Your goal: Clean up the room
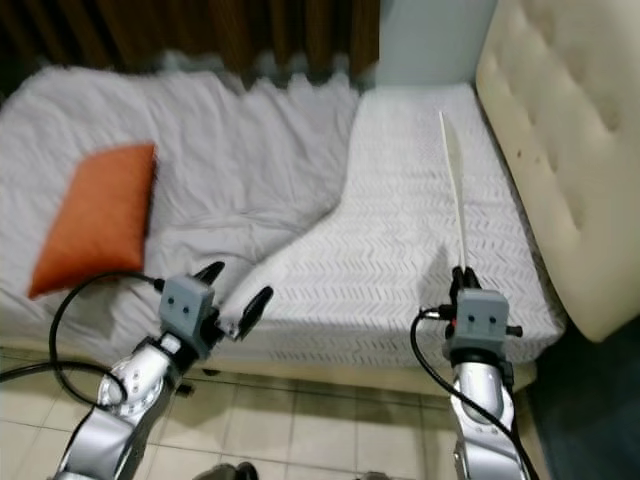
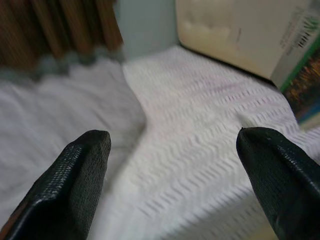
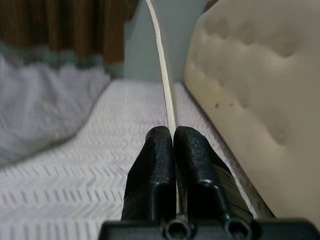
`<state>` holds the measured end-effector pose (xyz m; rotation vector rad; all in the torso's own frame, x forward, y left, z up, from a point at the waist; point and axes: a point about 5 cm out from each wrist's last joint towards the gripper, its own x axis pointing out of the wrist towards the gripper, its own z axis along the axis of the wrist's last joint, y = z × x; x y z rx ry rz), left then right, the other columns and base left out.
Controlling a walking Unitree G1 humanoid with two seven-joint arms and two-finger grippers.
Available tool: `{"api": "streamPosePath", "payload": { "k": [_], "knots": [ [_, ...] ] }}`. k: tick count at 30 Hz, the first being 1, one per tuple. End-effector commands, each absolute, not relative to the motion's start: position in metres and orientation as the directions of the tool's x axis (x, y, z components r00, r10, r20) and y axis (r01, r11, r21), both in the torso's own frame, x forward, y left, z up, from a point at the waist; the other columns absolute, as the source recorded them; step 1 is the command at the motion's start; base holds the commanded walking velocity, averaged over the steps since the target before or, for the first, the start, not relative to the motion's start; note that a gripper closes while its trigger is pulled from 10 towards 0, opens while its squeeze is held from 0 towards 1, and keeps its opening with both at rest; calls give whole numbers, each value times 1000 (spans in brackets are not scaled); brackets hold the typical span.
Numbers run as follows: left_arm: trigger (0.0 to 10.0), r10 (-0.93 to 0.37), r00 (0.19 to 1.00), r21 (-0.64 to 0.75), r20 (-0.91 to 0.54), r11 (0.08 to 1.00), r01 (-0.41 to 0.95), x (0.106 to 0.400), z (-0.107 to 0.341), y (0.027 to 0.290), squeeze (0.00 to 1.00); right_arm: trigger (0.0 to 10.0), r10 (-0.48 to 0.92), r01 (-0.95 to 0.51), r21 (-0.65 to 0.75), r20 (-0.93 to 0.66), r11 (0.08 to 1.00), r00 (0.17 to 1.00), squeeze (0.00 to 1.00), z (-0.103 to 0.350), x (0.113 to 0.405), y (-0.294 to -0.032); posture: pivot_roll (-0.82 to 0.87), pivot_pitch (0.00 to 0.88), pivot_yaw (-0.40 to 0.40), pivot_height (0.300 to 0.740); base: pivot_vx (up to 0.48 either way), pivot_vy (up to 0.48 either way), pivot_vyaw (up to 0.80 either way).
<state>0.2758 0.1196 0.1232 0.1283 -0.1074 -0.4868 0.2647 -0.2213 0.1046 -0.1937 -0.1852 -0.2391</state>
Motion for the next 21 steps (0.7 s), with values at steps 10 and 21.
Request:
{"api": "streamPosePath", "payload": {
  "k": [10, 21],
  "knots": [
    [10000, -391, 916, 54, 85, 920, 388, 288, 112, 127, 0, 0, -259, 291, -178, 182, 940, 949, 0, 100, 239, -227, -118, 0, 54, 740, 0, 0, 0],
    [10000, -426, 903, -9, 57, 904, 427, 290, 93, 116, 0, 0, -162, 172, -280, 61, 944, 985, 0, 82, 244, -225, -133, 0, 36, 740, 466, 0, -655]
  ]
}}
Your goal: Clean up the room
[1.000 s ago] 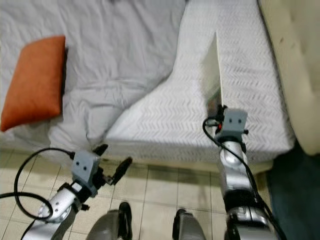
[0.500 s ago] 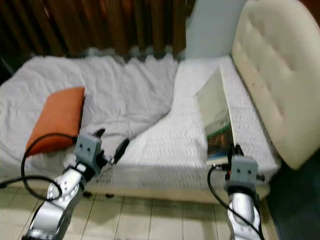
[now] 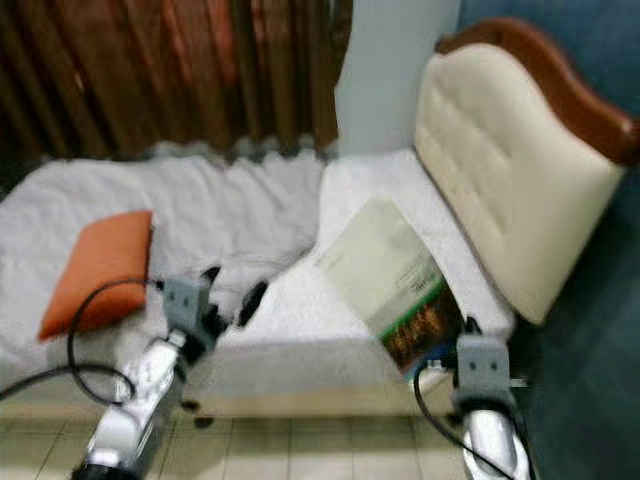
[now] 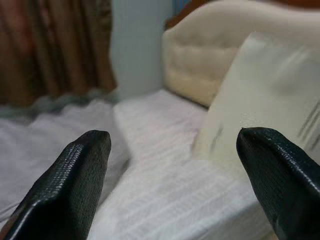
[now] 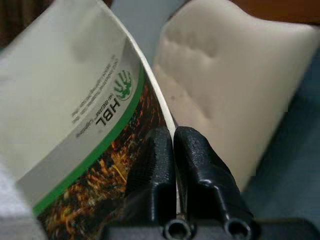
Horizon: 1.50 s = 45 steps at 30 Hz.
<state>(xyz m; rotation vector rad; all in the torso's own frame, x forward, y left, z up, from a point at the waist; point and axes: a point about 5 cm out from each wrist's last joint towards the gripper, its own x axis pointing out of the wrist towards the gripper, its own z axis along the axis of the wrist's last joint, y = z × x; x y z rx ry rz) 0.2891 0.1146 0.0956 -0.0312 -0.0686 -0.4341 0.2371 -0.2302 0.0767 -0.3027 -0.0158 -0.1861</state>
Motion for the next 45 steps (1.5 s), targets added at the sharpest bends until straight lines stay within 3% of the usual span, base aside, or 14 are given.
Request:
{"api": "streamPosePath", "payload": {
  "k": [1, 12, 18, 41, 45],
  "knots": [
    [10000, -429, 901, -10, 54, 903, 430, 290, 92, 115, 0, 0, -156, 166, -276, 59, 947, 986, 0, 82, 247, -224, -130, 0, 36, 740, 469, 0, 0],
    [10000, -389, 919, -25, 63, 920, 391, 283, 86, 118, 0, 0, -54, 56, -262, 17, 963, 998, 0, 78, 259, -210, -102, 0, 16, 740, 466, 0, 0],
    [10000, -388, 920, -16, 57, 921, 389, 280, 84, 121, 0, 0, -25, 25, -249, 3, 968, 1000, 0, 77, 263, -205, -87, 0, 9, 740, 461, 0, 744],
    [10000, -404, 914, 25, 18, 915, 404, 280, 81, 132, 0, 0, -3, -4, -247, -29, 969, 1000, 0, 69, 267, -200, -71, 4, 13, 740, 468, 0, -139],
    [10000, -426, 905, 55, 18, 904, 424, 276, 81, 129, 0, 0, 4, -18, -159, -87, 987, 996, 0, 62, 270, -197, -66, 32, 23, 740, 480, 0, 0]
  ]
}}
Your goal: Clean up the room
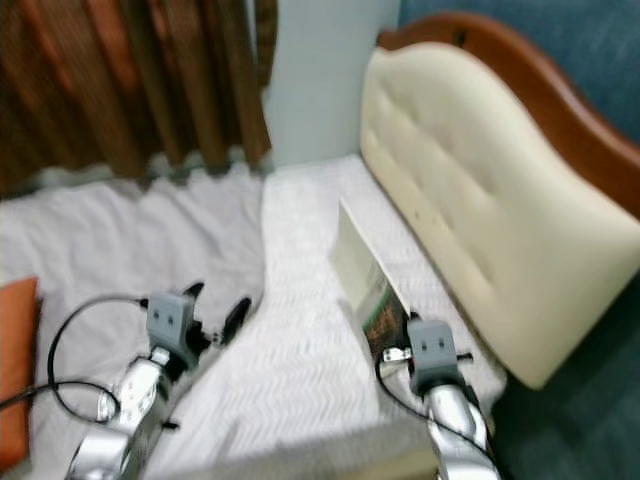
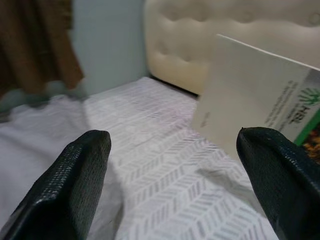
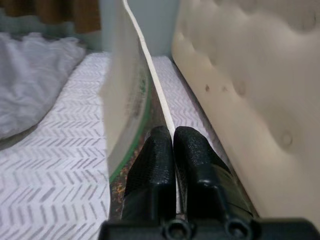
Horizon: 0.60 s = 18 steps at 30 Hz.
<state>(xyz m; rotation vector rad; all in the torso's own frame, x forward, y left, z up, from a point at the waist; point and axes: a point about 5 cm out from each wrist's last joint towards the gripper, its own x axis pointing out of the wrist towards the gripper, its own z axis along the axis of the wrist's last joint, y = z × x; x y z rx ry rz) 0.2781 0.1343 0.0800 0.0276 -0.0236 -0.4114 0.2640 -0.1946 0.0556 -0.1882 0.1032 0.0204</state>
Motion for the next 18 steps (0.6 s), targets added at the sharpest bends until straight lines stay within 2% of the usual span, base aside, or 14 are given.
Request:
{"api": "streamPosePath", "payload": {
  "k": [1, 4, 5, 6, 7, 8, 9, 11, 12, 13, 16, 18],
  "knots": [
    [10000, -437, 899, 68, 12, 898, 435, 275, 81, 127, 0, 0, 7, -18, -101, -101, 995, 995, 0, 60, 273, -195, -63, 39, 26, 740, 0, 0, 0],
    [10000, -479, 878, 89, 9, 875, 476, 271, 87, 124, 0, 0, 17, 18, 181, -192, 983, 981, 0, 52, 288, -185, -25, 110, 61, 740, 0, 0, 0],
    [10000, -492, 871, 93, 3, 867, 490, 270, 88, 124, 0, 0, 16, 39, 249, -216, 968, 976, 0, 50, 292, -183, -25, 110, 61, 740, 0, 0, 0],
    [10000, -513, 858, 100, -4, 854, 511, 266, 92, 125, 0, 0, 21, 52, 307, -228, 950, 973, 0, 49, 297, -180, 10, 176, 95, 740, 0, 0, 0],
    [10000, -513, 858, 100, -4, 854, 511, 266, 92, 125, 0, 0, 21, 52, 307, -228, 950, 973, 0, 49, 297, -180, 10, 176, 95, 740, 0, 0, 0],
    [10000, -546, 838, 106, -23, 832, 545, 261, 95, 126, 0, 0, 55, 49, 397, -248, 916, 967, 0, 46, 305, -172, 45, 212, 123, 740, 0, 0, 0],
    [10000, -595, 802, 125, -53, 793, 597, 249, 102, 133, 0, 0, 133, 9, 499, -248, 867, 960, 0, 46, 316, -152, 103, 265, 166, 740, 0, 0, 0],
    [10000, -611, 789, 136, -66, 778, 614, 246, 103, 135, 0, 0, 165, -14, 520, -245, 854, 955, 0, 47, 320, -143, 103, 265, 166, 740, 0, 0, 0],
    [10000, -619, 780, 164, -96, 763, 625, 240, 107, 145, 0, 0, 244, -100, 573, -180, 813, 953, 0, 65, 335, -117, 137, 291, 179, 740, 0, 0, 0],
    [10000, -612, 784, 171, -102, 766, 620, 238, 109, 151, 0, 0, 274, -142, 594, -138, 792, 952, 0, 77, 342, -106, 149, 297, 184, 740, 0, 0, 0],
    [10000, -594, 797, 170, -113, 779, 604, 235, 113, 162, 0, 0, 328, -225, 637, -46, 737, 944, 0, 106, 355, -86, 150, 298, 182, 740, 0, 0, 0],
    [10000, -590, 799, 165, -120, 781, 602, 232, 115, 164, 0, 0, 329, -239, 665, -11, 707, 944, 0, 118, 360, -84, 151, 294, 176, 740, 0, 0, 0]
  ]
}}
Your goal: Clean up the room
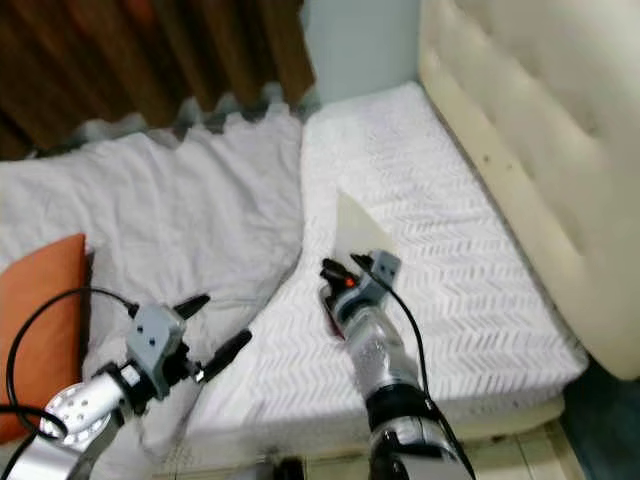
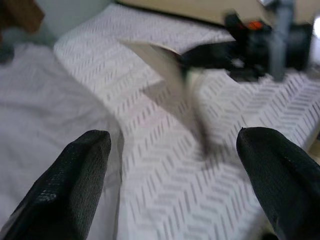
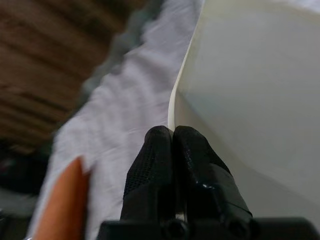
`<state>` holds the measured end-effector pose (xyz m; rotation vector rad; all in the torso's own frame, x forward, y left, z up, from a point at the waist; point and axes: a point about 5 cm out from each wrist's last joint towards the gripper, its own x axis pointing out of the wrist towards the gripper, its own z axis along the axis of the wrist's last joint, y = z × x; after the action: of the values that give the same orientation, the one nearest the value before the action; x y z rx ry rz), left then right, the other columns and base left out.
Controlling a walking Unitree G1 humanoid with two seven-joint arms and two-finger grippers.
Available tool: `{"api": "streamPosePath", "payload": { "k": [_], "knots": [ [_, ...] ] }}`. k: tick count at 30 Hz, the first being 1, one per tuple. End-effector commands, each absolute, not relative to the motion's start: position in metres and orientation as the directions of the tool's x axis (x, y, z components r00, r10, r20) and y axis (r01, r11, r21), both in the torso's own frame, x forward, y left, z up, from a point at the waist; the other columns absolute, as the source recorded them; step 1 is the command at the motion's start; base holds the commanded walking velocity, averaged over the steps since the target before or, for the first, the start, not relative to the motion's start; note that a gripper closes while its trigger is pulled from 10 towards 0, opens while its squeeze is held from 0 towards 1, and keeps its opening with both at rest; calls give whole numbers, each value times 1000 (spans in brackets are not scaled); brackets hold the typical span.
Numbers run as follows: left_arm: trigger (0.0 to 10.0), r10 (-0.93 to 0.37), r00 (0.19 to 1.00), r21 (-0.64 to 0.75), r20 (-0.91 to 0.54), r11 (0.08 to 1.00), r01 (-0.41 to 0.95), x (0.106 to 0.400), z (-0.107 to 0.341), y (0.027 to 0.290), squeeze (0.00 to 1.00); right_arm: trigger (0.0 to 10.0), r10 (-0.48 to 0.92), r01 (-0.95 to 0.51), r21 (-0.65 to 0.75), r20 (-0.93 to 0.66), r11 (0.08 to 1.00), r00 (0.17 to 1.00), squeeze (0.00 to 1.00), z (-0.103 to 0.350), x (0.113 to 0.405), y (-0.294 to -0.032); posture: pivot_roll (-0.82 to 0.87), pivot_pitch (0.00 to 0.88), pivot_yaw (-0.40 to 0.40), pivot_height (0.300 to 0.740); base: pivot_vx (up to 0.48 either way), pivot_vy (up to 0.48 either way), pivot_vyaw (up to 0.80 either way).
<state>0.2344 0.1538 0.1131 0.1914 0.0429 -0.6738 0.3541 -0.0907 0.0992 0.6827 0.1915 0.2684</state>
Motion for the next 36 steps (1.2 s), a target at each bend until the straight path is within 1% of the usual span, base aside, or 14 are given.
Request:
{"api": "streamPosePath", "payload": {
  "k": [1, 3, 5, 6, 9, 11, 12, 14, 16, 18, 23, 27, 31, 36],
  "knots": [
    [10000, -590, 797, 162, -126, 781, 603, 230, 116, 165, 0, 0, 322, -236, 680, 0, 694, 947, 0, 120, 363, -85, 151, 294, 176, 740, 0, 0, 0],
    [10000, -592, 795, 157, -135, 779, 607, 227, 117, 163, 0, 0, 311, -228, 704, 11, 673, 950, 0, 123, 366, -91, 154, 294, 172, 740, 0, 0, 0],
    [10000, -594, 792, 143, -141, 780, 610, 222, 117, 161, 0, 0, 261, -167, 713, -24, 681, 965, 0, 115, 368, -110, 164, 312, 172, 740, 0, 0, 0],
    [10000, -594, 792, 143, -141, 780, 610, 222, 117, 161, 0, 0, 261, -167, 713, -24, 681, 965, 0, 115, 368, -110, 164, 312, 172, 740, 0, 0, 0],
    [10000, -602, 780, 120, -172, 773, 623, 212, 115, 159, 0, 0, 174, -42, 683, -126, 729, 977, 0, 90, 362, -144, 180, 335, 183, 740, 0, 0, 0],
    [10000, -605, 775, 116, -182, 770, 628, 209, 114, 159, 0, 0, 153, -9, 669, -157, 743, 976, 0, 83, 359, -152, 183, 337, 185, 740, 0, 0, 0],
    [10000, -607, 770, 107, -196, 767, 633, 204, 114, 161, 0, 0, 99, 60, 618, -221, 784, 970, 0, 68, 351, -171, 199, 353, 200, 740, 0, 0, 0],
    [10000, -607, 768, 104, -203, 767, 633, 202, 115, 161, 0, 0, 74, 85, 594, -238, 800, 968, 0, 64, 347, -179, 199, 353, 200, 740, 0, 0, 0],
    [10000, -605, 766, 100, -218, 767, 634, 199, 116, 164, 0, 0, -7, 150, 492, -280, 858, 960, 0, 55, 338, -207, 201, 362, 211, 740, 0, 0, 0],
    [10000, -604, 766, 99, -220, 767, 634, 198, 116, 164, 0, 0, -16, 156, 478, -284, 864, 959, 0, 54, 337, -210, 201, 362, 211, 740, 0, 0, 0],
    [10000, -619, 756, 88, -214, 758, 646, 199, 118, 162, 0, 0, -80, 202, 368, -320, 908, 944, 0, 51, 329, -236, 190, 367, 219, 740, 0, 0, 0],
    [10000, -610, 771, 32, -180, 780, 625, 195, 109, 157, 0, 0, -95, 200, 279, -347, 939, 933, 0, 47, 323, -248, 178, 376, 206, 740, 0, 0, 0],
    [10000, -647, 742, -27, -176, 757, 653, 188, 84, 138, 0, 0, -133, 217, 198, -367, 956, 921, 0, 46, 318, -260, 162, 384, 189, 740, 0, 0, 0],
    [10000, -677, 727, -61, -117, 735, 675, 196, 71, 114, 0, 0, -173, 249, 173, -363, 953, 915, 0, 50, 318, -271, 95, 417, 141, 740, 0, 0, 0]
  ]
}}
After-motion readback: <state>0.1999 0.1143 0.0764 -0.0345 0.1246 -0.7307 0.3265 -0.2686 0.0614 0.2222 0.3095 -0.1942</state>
